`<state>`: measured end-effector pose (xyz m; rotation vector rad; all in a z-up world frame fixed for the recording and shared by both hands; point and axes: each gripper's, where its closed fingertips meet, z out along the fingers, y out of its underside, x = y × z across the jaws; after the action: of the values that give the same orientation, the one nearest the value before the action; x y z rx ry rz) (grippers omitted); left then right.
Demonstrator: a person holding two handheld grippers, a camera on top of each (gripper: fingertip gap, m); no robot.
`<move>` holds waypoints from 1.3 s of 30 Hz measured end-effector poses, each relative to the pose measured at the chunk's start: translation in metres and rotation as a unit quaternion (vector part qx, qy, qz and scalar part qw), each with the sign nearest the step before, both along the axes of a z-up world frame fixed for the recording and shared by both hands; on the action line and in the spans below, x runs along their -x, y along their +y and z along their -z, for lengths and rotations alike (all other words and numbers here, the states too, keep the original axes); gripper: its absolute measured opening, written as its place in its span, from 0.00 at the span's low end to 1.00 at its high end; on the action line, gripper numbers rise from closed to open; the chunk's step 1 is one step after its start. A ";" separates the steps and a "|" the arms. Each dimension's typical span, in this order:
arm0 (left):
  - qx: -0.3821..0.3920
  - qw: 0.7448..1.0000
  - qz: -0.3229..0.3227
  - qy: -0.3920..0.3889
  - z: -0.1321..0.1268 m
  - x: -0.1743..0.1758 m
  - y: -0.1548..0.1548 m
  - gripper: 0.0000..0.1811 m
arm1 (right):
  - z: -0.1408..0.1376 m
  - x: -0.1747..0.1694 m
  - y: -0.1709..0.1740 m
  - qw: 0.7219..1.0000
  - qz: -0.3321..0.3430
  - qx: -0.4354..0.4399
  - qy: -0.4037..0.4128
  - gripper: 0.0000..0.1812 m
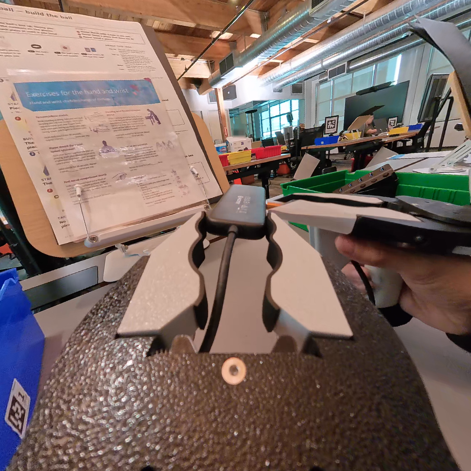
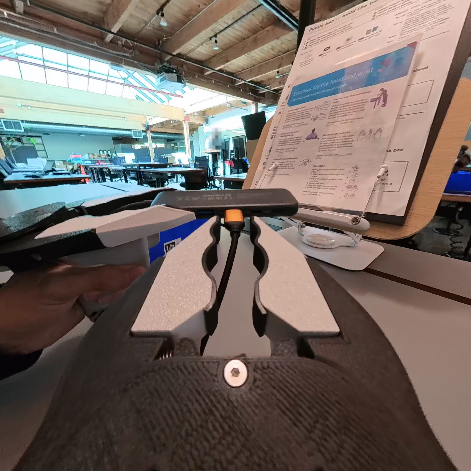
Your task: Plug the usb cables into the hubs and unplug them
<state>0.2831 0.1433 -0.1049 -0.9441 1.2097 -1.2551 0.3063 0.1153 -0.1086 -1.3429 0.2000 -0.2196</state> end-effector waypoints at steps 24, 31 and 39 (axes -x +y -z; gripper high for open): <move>0.068 0.998 0.003 0.009 0.002 -0.002 0.003 0.25 | -0.001 -0.001 0.003 1.000 0.017 -0.005 0.015 0.08; 0.056 0.998 -0.019 0.003 -0.014 0.004 0.007 0.25 | -0.013 0.005 0.006 0.999 0.001 0.002 0.040 0.08; 0.094 0.991 -0.090 -0.044 -0.030 0.027 0.068 0.25 | -0.044 0.000 -0.041 0.999 -0.012 -0.039 -0.012 0.08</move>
<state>0.2565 0.2108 -0.0746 -1.0968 0.9281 -1.2669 0.3065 0.0743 -0.0642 -1.2637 0.1713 -0.2048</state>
